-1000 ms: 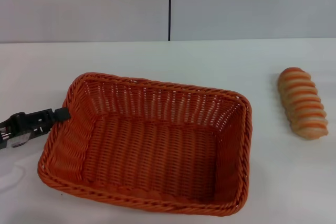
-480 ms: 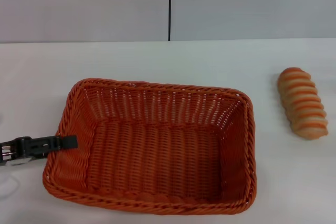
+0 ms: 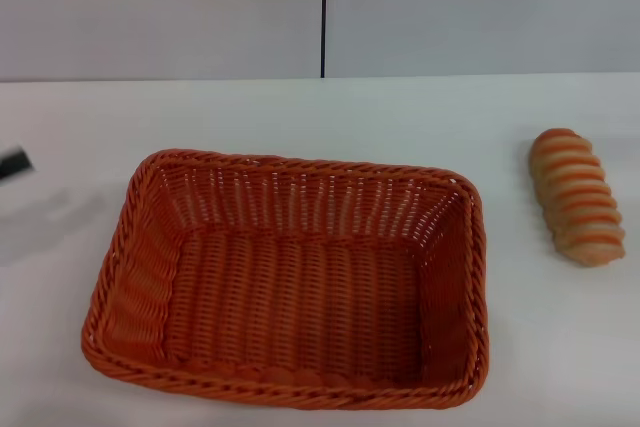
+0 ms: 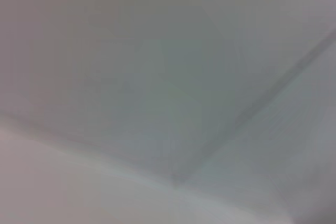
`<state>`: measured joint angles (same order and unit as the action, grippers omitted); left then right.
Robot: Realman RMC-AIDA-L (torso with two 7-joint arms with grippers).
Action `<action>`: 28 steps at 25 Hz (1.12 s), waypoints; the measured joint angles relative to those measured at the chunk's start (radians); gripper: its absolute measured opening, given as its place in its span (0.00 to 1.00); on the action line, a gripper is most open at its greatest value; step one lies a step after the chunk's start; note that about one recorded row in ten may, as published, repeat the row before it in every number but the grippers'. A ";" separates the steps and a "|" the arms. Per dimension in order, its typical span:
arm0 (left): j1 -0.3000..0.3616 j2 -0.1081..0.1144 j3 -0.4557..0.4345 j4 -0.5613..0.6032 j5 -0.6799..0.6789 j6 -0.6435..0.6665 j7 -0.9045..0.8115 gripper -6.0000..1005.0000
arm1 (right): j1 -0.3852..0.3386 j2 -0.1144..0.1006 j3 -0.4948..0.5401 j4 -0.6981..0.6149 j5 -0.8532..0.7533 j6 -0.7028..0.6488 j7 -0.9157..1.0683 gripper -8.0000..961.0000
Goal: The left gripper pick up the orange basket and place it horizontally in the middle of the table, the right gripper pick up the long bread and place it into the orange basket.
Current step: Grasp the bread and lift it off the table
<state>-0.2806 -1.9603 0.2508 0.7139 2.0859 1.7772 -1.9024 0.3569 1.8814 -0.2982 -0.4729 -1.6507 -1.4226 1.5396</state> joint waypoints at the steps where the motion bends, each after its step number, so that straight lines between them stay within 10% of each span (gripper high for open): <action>1: 0.000 -0.005 -0.053 -0.002 -0.015 -0.004 0.042 0.71 | 0.013 -0.009 -0.003 -0.049 -0.079 -0.015 0.076 0.70; 13: 0.005 -0.062 -0.203 -0.212 -0.318 -0.004 0.520 0.71 | 0.219 -0.082 -0.006 -0.326 -0.616 -0.384 0.413 0.71; 14: 0.002 -0.089 -0.199 -0.231 -0.345 -0.006 0.619 0.71 | 0.219 -0.082 -0.006 -0.326 -0.616 -0.384 0.413 0.71; 28: -0.052 -0.097 -0.125 -0.269 -0.330 -0.030 0.646 0.71 | 0.318 -0.035 -0.372 -0.301 -0.779 -0.194 0.571 0.72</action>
<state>-0.3325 -2.0570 0.1263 0.4447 1.7556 1.7470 -1.2563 0.6753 1.8464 -0.6703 -0.7737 -2.4293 -1.6163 2.1105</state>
